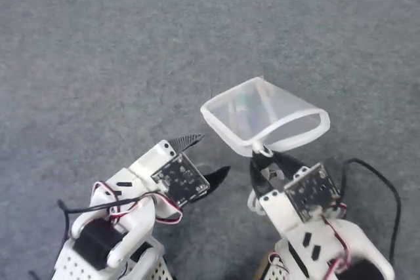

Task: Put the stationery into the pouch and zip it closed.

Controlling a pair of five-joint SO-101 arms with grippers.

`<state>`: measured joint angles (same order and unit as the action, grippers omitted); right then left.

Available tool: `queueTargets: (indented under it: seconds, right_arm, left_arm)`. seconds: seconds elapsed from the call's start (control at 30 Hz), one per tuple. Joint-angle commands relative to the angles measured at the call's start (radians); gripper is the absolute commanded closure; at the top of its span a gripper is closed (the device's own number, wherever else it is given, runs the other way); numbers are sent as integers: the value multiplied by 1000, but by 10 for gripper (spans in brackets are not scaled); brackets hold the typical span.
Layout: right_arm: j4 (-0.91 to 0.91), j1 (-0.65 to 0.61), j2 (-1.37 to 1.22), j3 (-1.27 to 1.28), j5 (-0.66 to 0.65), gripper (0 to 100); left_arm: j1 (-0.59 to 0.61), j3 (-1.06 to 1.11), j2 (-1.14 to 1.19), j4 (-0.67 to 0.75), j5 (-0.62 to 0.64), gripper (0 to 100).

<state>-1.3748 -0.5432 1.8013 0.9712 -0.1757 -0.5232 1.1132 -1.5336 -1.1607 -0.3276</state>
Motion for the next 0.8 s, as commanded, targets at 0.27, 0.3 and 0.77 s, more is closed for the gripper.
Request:
queueTargets:
  seconds: [0.27, 0.3, 0.77]
  right_arm:
    - [-76, -18, 18, -130, -25, 993]
    - [-82, -36, 18, -130, -25, 993]
    - [-96, -102, 18, -135, -57, 993]
  left_arm:
    - [-107, 105, -15, 193, -6, 750]
    - [-107, 110, -15, 204, -6, 750]
    - [-152, 208, -11, 358, -6, 802]
